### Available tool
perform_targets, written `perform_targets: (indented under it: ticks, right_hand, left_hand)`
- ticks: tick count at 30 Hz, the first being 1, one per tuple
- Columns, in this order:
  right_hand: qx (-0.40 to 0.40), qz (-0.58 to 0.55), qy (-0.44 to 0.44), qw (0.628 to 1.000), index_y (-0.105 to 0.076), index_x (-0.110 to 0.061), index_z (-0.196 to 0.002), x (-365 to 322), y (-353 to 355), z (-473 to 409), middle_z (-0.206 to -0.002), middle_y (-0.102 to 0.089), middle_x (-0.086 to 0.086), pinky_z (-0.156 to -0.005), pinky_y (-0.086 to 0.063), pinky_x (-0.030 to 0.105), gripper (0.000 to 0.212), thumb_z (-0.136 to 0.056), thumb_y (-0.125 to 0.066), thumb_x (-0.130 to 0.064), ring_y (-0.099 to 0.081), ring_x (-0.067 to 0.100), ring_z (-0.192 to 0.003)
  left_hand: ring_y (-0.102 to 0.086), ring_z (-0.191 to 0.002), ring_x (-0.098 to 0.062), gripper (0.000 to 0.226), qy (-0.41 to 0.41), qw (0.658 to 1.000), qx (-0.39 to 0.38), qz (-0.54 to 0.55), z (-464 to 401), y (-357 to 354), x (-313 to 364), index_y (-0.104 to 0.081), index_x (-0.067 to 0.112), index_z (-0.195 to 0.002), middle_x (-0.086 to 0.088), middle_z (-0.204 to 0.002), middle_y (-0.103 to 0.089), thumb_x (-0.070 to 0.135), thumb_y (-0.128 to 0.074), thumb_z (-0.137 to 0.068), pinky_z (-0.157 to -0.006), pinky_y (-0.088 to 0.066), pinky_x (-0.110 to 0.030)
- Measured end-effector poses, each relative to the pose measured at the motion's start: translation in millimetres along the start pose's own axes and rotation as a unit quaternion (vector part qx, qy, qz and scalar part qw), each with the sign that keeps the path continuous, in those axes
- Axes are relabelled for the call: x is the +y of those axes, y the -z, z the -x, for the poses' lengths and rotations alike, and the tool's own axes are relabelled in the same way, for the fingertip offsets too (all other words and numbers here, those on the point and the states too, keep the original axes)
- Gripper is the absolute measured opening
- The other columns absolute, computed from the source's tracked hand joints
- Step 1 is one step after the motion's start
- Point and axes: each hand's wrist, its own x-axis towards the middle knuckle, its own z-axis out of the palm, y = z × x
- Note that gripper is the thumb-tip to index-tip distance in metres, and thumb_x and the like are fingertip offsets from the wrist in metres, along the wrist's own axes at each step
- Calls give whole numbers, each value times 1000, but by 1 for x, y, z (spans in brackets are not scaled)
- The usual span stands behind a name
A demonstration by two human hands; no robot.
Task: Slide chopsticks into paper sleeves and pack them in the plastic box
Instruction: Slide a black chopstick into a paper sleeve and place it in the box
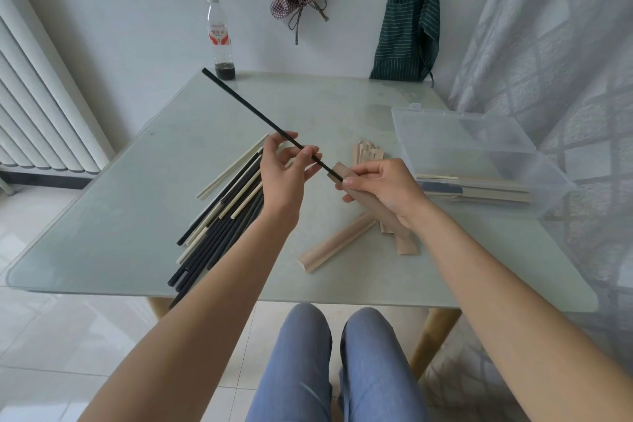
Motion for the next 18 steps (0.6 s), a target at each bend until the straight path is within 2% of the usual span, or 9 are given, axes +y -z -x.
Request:
perform_targets:
  ticks: [4, 9, 18]
  right_hand:
    - [3, 1, -8, 1000, -66, -6, -92, 0, 2, -2, -66, -73, -5, -62, -53, 18, 12, -82, -67, 0, -69, 13, -56]
    - [11, 0, -12, 1000, -64, -1, -100, 1, 2, -1, -71, -73, -4, -67, -53, 23, 20, -81, -69, -5, -69, 16, -59]
    - [8, 14, -9, 1000, -64, -1, -99, -2, 0, 0, -63, -71, -9, -56, -51, 13, 16, -83, -66, -1, -68, 10, -53]
  left_hand:
    - [-65, -75, -13, 25, -18, 1000, 6, 2, 1, -2, 1, -46, 9, -108, -10, -81, -62, -3, -56, -89, -72, -56, -26]
    - [-66, -81, -17, 24, -31, 999, 7, 17, 4, -3, -1, -45, 10, -107, -12, -83, -62, -2, -55, -89, -74, -55, -26]
    - [-66, -78, -16, 23, -20, 999, -1, 32, 3, -3, 0, -46, 10, -106, -11, -81, -62, -4, -54, -90, -73, -55, -27]
